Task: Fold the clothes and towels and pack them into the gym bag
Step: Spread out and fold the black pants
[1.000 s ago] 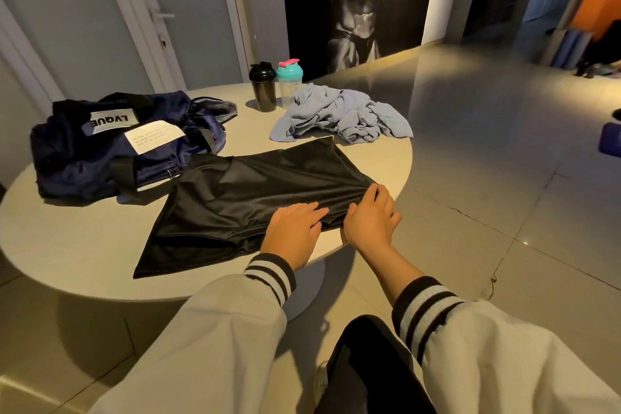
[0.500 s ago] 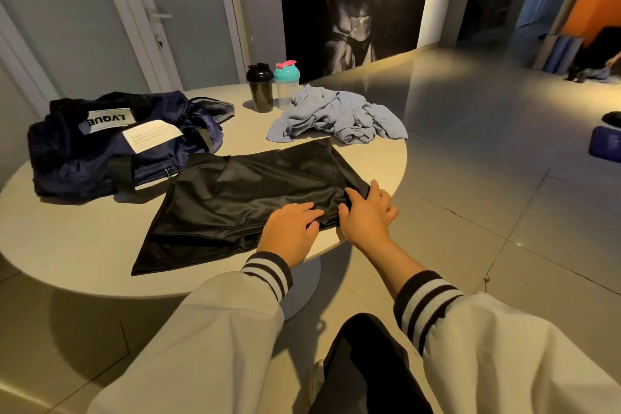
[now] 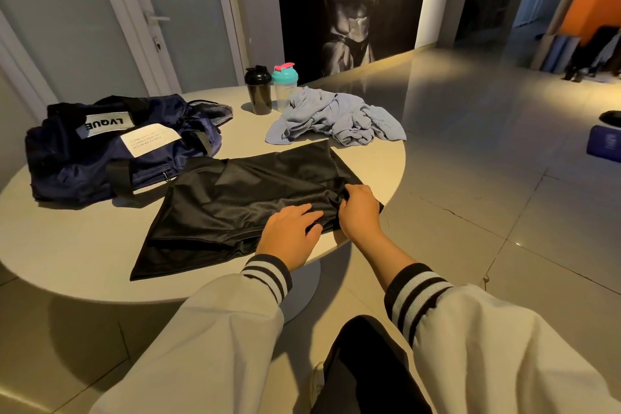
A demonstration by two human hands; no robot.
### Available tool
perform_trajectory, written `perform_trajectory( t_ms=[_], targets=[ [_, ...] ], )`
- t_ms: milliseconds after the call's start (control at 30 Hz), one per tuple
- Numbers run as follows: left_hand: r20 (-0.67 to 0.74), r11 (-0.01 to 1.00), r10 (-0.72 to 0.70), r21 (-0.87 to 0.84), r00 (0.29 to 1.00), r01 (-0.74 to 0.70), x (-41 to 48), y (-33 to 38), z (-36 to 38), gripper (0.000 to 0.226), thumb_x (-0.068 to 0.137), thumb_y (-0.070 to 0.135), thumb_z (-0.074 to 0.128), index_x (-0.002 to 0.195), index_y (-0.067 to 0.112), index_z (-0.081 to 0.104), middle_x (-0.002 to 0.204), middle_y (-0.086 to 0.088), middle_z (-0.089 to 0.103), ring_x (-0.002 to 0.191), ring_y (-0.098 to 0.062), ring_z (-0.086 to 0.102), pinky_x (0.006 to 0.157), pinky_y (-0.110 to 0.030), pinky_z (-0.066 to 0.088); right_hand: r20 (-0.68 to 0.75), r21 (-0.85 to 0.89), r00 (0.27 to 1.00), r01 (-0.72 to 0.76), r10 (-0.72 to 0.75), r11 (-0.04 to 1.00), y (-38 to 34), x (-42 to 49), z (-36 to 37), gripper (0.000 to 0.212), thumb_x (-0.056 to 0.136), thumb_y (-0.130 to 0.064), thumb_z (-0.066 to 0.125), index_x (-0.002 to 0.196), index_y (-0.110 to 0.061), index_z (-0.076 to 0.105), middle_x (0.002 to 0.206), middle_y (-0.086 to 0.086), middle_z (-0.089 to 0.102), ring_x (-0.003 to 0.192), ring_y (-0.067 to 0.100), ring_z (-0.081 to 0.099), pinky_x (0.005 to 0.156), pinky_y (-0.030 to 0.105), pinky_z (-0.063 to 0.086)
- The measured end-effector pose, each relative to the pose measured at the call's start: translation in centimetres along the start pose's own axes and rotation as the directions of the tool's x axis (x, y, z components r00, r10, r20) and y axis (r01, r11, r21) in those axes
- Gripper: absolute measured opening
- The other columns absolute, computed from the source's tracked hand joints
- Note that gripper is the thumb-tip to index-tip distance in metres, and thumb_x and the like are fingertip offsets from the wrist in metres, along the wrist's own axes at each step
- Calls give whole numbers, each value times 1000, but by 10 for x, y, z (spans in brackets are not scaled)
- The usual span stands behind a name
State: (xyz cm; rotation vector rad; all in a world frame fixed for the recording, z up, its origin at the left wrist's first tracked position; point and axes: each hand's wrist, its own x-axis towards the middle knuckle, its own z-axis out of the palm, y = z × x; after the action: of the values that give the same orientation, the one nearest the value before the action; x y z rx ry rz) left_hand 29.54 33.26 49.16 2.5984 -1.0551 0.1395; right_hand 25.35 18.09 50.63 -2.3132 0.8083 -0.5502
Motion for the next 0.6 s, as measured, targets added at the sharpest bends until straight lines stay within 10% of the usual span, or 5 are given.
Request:
perform_trajectory(
  t_ms=[167,600],
  targets=[
    [11,1000,30,5,999,-30,1,-2,1,40,107,38,35,145,37,48,156,9,39,142,-15,33,118,-38,22,-40,-298,997,-76,67,951,6,1,-3,27,98,-17,54,123,-26,58,128,6,54,117,28,45,94,40,32],
    [73,996,85,12,994,-86,2,-2,0,44,109,35,29,151,32,38,160,8,33,147,-13,28,120,-36,19,-20,-267,981,179,-191,947,7,-18,17,35,102,-30,47,133,-20,59,144,4,46,137,24,36,118,42,22]
  ],
)
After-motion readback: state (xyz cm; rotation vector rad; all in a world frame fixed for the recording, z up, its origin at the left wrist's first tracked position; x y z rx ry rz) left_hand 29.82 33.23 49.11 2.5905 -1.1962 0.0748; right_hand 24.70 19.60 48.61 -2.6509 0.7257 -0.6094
